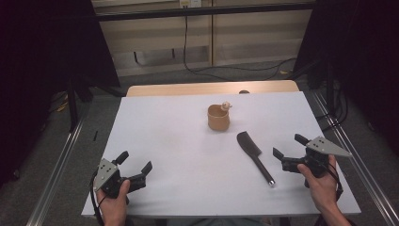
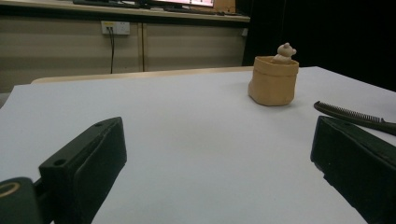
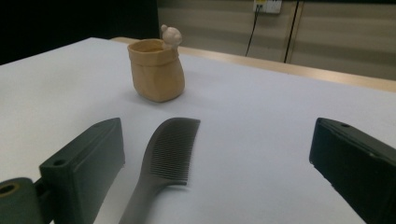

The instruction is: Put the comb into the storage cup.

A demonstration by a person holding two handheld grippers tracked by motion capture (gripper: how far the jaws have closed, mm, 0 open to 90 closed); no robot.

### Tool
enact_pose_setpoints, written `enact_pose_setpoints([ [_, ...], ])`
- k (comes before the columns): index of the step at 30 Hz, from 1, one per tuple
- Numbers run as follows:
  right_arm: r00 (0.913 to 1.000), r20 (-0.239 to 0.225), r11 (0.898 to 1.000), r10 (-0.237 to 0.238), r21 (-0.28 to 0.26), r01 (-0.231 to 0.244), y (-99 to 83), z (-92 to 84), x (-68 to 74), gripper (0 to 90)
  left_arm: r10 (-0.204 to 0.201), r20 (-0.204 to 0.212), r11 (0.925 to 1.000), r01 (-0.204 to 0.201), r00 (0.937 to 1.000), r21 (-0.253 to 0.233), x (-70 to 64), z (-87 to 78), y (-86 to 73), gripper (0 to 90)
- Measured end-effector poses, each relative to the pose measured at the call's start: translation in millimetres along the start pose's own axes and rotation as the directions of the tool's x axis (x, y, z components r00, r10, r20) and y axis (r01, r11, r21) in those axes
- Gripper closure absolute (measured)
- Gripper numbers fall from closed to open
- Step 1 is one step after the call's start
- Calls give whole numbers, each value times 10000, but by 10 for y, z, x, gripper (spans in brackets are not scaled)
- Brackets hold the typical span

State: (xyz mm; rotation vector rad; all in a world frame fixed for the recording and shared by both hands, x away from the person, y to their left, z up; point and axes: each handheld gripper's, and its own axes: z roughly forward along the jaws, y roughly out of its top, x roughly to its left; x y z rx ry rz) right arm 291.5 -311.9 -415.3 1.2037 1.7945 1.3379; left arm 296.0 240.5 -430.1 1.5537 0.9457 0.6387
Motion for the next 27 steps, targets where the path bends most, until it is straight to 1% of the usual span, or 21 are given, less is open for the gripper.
enact_pose_setpoints([
  [2, 9998, -201, 9994, 75, 343, -68, 47, 11, -5, 32, 35, 18, 10000, -35, 10000, -10, -5, 3, 3, 36],
  [6, 9989, -447, 9974, 127, 715, -95, 92, 59, 17, 39, 83, 96, 10000, -83, 9999, -12, -12, 4, 7, 36],
  [9, 9974, -675, 9937, 244, 1109, -168, 99, 110, 31, 41, 55, 95, 10000, -55, 9999, -33, -9, 6, 8, 36],
  [10, 9962, -787, 9909, 368, 1322, -261, 102, 128, 37, 41, 52, 96, 10000, -52, 9999, -24, -8, 7, 8, 36],
  [13, 9910, -1209, 9802, 577, 1951, -332, 113, 183, 40, 41, 55, 116, 10000, -55, 9999, -3, -8, 10, 7, 36],
  [15, 9878, -1393, 9737, 694, 2246, -367, 127, 211, 43, 41, 67, 134, 10000, -67, 9999, 7, -11, 10, 8, 36],
  [16, 9878, -1393, 9737, 694, 2246, -367, 127, 211, 43, 41, 67, 134, 10000, -67, 9999, 7, -11, 10, 8, 36],
  [17, 9873, -1448, 9693, 656, 2441, -286, 142, 229, 53, 41, 84, 143, 10000, -84, 9999, 25, -9, 12, 7, 36],
  [20, 9864, -1494, 9658, 679, 2578, -274, 148, 237, 62, 41, 110, 165, 9999, -111, 9998, 52, -6, 10, 8, 36],
  [21, 9865, -1514, 9618, 624, 2729, -190, 148, 250, 70, 44, 95, 175, 10000, -95, 9998, 18, -10, 10, 10, 35],
  [22, 9858, -1531, 9563, 689, 2917, -215, 150, 255, 76, 47, 95, 175, 10000, -95, 9998, 18, -10, 10, 10, 36],
  [27, 9819, -1729, 9442, 769, 3291, -160, 183, 313, 98, 59, 126, 213, 9999, -126, 9997, 17, -10, 11, 15, 35],
])
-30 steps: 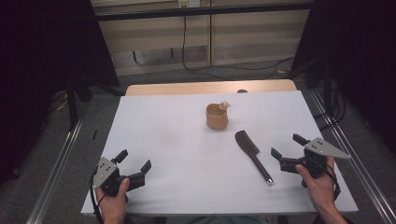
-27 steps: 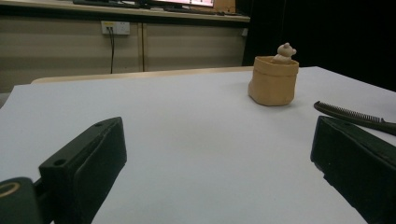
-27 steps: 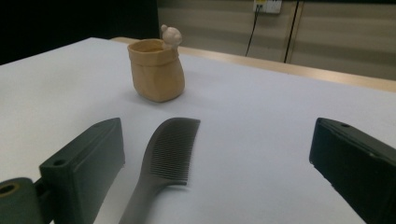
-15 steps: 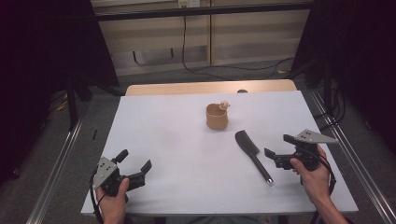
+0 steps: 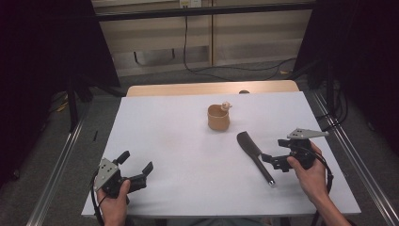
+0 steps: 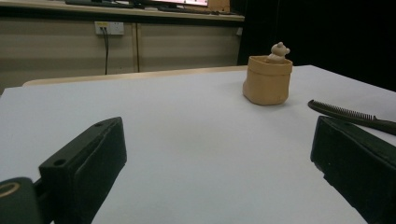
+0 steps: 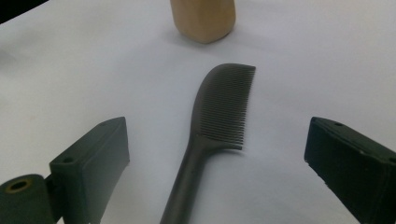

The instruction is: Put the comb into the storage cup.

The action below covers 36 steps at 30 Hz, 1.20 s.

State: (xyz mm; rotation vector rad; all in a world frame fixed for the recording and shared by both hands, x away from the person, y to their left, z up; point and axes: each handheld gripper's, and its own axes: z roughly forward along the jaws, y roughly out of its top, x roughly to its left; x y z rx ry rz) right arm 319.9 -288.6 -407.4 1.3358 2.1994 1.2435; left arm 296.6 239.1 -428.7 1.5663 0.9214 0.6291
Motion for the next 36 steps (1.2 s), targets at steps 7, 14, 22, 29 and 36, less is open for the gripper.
enact_pose_setpoints([
  [7, 9994, -332, 9982, -36, 604, 56, 42, 95, 20, 49, -33, 52, 10000, 33, 10000, -7, 2, 0, 0, 36],
  [14, 9995, -316, 9911, -82, 1323, 124, 58, 138, 72, 39, -45, 92, 10000, 45, 9999, 10, 2, 0, 0, 36],
  [22, 9984, -517, 9786, -230, 2029, 330, 71, 166, 126, 98, -19, 106, 10000, 19, 9999, 40, 5, 4, -1, 36],
  [29, 9963, -756, 9554, -420, 2887, 622, 161, 229, 196, 97, 3, 161, 10000, -5, 9999, 98, -1, 8, -1, 35],
  [36, 9965, -757, 9276, -344, 3687, 600, 131, 317, 203, 103, -38, 175, 9999, 37, 9998, 102, 3, 10, -4, 36],
])
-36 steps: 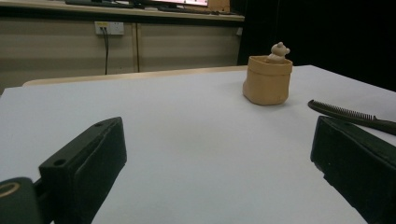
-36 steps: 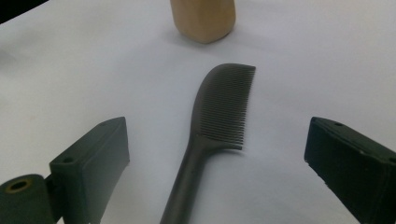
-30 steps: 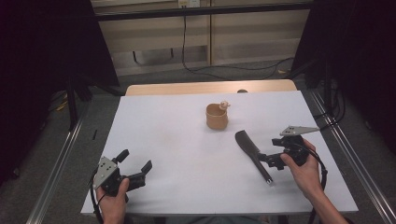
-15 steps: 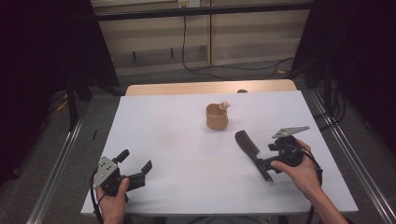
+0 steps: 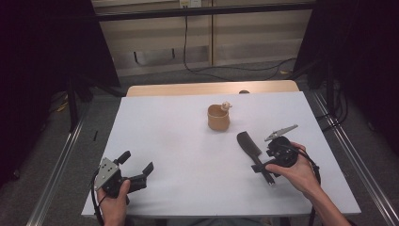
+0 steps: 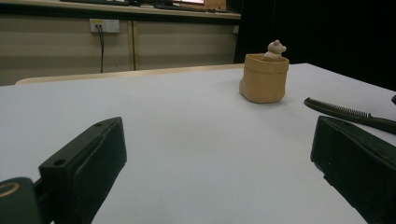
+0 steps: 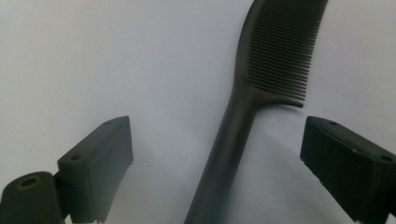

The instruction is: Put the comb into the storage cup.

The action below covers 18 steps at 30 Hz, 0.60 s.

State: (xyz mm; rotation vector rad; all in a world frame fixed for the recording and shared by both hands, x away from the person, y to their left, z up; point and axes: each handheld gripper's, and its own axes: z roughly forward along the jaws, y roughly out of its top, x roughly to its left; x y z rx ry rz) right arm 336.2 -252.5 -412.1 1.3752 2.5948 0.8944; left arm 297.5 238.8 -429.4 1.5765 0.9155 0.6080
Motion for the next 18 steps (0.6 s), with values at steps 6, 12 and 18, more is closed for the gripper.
enact_pose_setpoints([
  [6, 9992, 89, 9970, 388, 663, -393, 17, 7, -28, 234, 25, 117, 9999, -26, 9999, 114, -8, 7, -7, 35],
  [12, 9985, 352, 9873, 420, 1519, -469, 108, 91, -73, 276, 32, 134, 9999, -33, 9999, 111, -3, 7, -8, 35],
  [18, 9962, 736, 9797, 476, 1908, -609, 187, 156, -78, 329, 27, 134, 9999, -29, 9999, 120, -4, 8, -8, 35],
])
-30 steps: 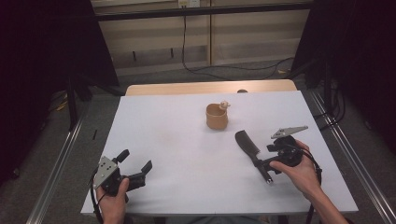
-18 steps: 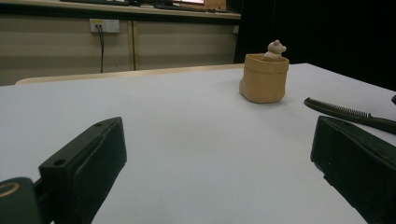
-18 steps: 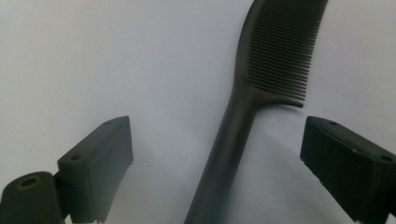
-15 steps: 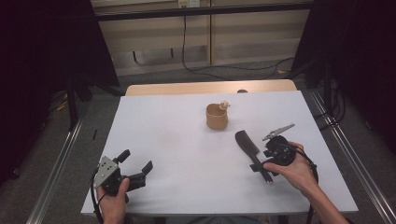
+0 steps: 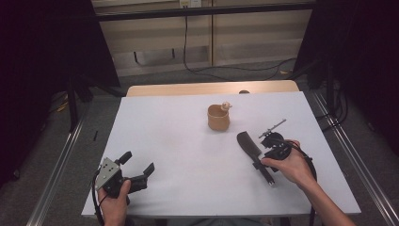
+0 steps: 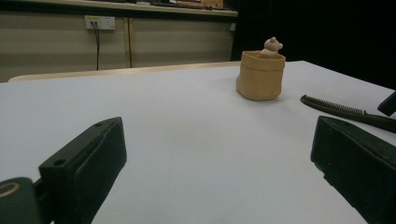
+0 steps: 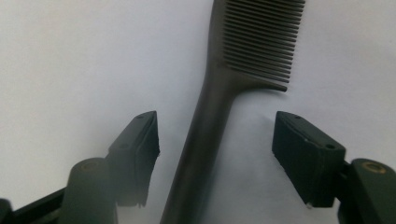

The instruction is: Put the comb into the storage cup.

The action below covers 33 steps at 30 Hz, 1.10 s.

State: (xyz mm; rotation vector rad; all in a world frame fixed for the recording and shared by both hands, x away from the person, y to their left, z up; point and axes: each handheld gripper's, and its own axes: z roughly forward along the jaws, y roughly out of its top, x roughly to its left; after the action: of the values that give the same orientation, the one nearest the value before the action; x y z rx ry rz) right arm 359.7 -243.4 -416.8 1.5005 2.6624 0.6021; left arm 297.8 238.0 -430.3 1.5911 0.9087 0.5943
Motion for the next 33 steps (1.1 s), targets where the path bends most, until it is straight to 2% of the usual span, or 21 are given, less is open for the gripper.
enact_pose_setpoints([
  [10, 9999, 104, 9989, -121, 462, 116, 113, 72, 28, 447, 1, 22, 10000, -1, 10000, -2, -1, 0, 1, 35],
  [17, 9997, 238, 9984, 89, 560, -102, 136, 105, 22, 527, -35, 64, 10000, 34, 10000, 31, -7, 10, 0, 35],
  [18, 9997, 217, 9982, 104, 582, -116, 138, 110, 21, 534, -124, 68, 9999, 124, 9999, 6, -8, 13, -3, 34],
  [25, 9996, 272, 9972, 116, 733, -136, 149, 118, 33, 559, -36, 100, 10000, 35, 9999, 58, -7, 11, -1, 35],
  [33, 9976, 588, 9943, 361, 984, -418, 190, 136, 59, 594, -51, 84, 10000, 51, 10000, 38, -6, 11, 0, 35],
])
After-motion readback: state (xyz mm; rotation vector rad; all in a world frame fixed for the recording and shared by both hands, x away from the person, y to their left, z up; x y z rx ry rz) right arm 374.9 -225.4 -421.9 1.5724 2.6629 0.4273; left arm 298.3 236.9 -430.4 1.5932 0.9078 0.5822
